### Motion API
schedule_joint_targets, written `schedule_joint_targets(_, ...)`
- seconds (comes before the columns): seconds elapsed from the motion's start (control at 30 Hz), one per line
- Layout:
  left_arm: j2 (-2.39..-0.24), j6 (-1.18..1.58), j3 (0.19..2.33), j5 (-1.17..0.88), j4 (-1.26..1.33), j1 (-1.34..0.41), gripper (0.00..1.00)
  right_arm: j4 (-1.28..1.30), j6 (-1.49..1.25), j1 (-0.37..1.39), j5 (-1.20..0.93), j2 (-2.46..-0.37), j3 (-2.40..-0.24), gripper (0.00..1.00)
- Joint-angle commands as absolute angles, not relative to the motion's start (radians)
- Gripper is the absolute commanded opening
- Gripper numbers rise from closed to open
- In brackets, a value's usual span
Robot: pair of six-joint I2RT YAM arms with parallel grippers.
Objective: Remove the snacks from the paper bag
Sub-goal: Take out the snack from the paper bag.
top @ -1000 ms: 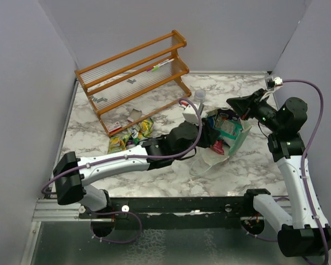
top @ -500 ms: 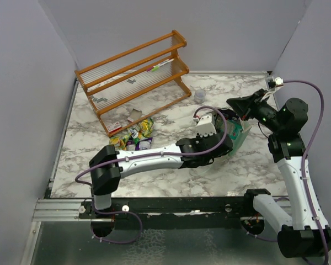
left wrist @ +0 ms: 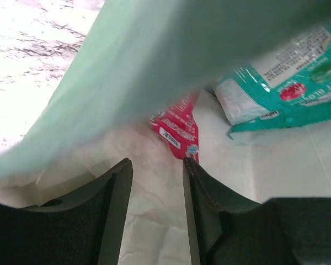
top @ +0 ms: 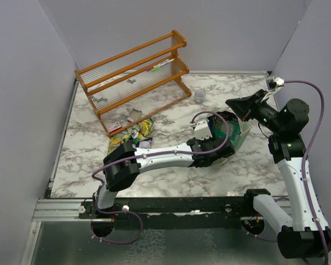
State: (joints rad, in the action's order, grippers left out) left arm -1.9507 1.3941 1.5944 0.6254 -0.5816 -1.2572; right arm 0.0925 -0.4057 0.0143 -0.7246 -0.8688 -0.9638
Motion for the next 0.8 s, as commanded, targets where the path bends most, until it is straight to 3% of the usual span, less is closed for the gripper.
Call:
schedule_joint_targets(0.0, -1.992, 1.433, 1.639, 0.694, -0.632, -1.240, 0.45, 0.054, -0.418, 0.021, -0.756, -0.848, -0.965, 0.02)
schedule_joint_targets(0.5, -2.088, 1.462, 1.708, 0.727, -0.664, -1.212, 0.41, 0.037, -0.436, 0.021, -0.773, -0.851, -0.957, 0.02)
schedule_joint_targets(0.77, -2.131, 1.456, 1.749, 0.758, -0.674, -1.200, 0.25, 0.037, -0.442, 0.021, -0.776, -0.853, -0.963, 0.02)
